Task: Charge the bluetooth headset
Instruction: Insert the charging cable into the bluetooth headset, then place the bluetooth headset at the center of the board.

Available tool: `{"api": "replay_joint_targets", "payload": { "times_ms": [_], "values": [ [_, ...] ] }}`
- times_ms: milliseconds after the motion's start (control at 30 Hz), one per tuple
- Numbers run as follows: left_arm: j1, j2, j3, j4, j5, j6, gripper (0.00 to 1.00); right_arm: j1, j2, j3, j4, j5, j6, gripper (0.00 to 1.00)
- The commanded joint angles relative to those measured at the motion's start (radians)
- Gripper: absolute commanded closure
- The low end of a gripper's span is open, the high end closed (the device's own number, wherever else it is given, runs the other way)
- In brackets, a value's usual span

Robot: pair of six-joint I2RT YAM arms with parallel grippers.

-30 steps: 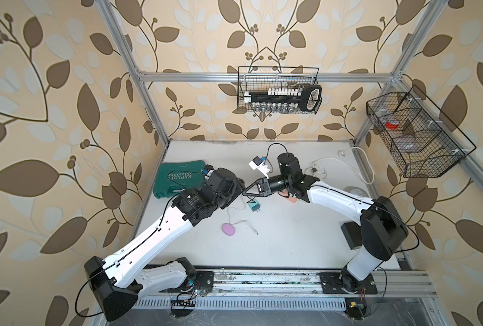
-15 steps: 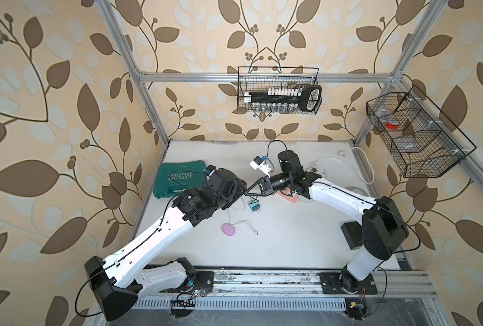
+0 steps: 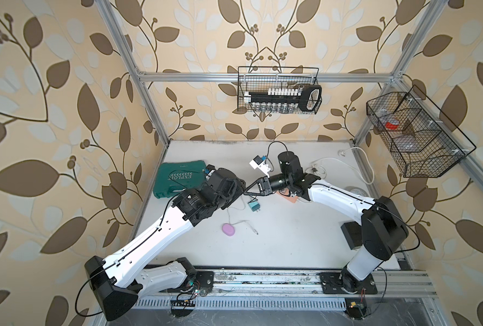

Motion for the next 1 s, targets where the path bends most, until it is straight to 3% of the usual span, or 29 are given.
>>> {"api": "replay_joint_targets", "payload": {
  "times_ms": [0,800,967],
  "values": [
    [-0.029,-0.015,0.023,0.015,0.105,0.013,0.92,0.009,-0.018,-0.037,0.163,0.183,0.032,0.88],
    [-0.028,-0.025,0.015,0.005,0.087,0.005,0.92,0.016,-0.042,-0.061,0.181,0.218,0.044,0.89],
    [-0.018,-0.032,0.01,-0.013,0.037,0.01,0.91,0.017,-0.06,-0.062,0.123,0.225,0.012,0.75]
  ]
}}
